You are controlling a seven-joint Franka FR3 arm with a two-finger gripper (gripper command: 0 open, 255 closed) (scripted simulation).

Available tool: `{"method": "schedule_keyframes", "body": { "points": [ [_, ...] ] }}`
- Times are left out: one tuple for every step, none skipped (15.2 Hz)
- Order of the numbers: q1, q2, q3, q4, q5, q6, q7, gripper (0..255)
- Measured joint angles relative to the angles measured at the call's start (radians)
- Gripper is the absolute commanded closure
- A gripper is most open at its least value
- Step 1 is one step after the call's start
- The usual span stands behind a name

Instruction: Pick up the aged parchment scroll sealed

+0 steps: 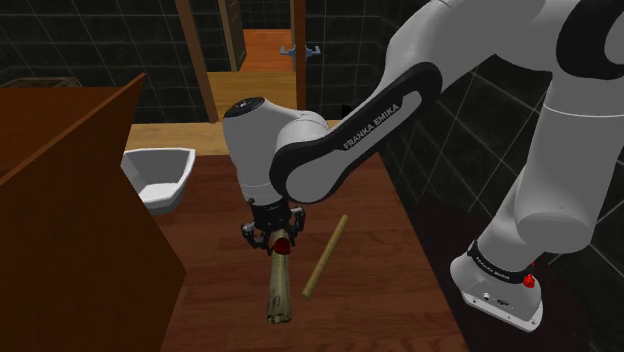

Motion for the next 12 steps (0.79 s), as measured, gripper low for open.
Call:
{"method": "schedule_keyframes", "body": {
  "points": [
    [-0.002,-0.009,0.003,0.002,0.007,-0.01,-0.003,255],
    [-0.004,-0.017,0.004,0.007,0.012,-0.021,-0.007,255],
    [-0.007,-0.024,0.005,0.013,0.017,-0.033,-0.011,255],
    [-0.008,-0.028,0.006,0.022,0.02,-0.045,-0.013,255],
    [-0.01,-0.038,0.009,0.028,0.027,-0.059,-0.017,255],
    [-0.012,-0.047,0.01,0.033,0.033,-0.072,-0.02,255],
    [-0.013,-0.054,0.012,0.037,0.038,-0.081,-0.022,255],
    [-0.015,-0.059,0.013,0.045,0.042,-0.093,-0.025,255],
    [-0.014,-0.064,0.015,0.054,0.045,-0.106,-0.024,255],
    [-0.016,-0.071,0.016,0.062,0.05,-0.119,-0.027,255],
    [-0.019,-0.08,0.016,0.066,0.056,-0.131,-0.032,255],
    [-0.022,-0.091,0.017,0.067,0.063,-0.141,-0.037,255]
  ]
}}
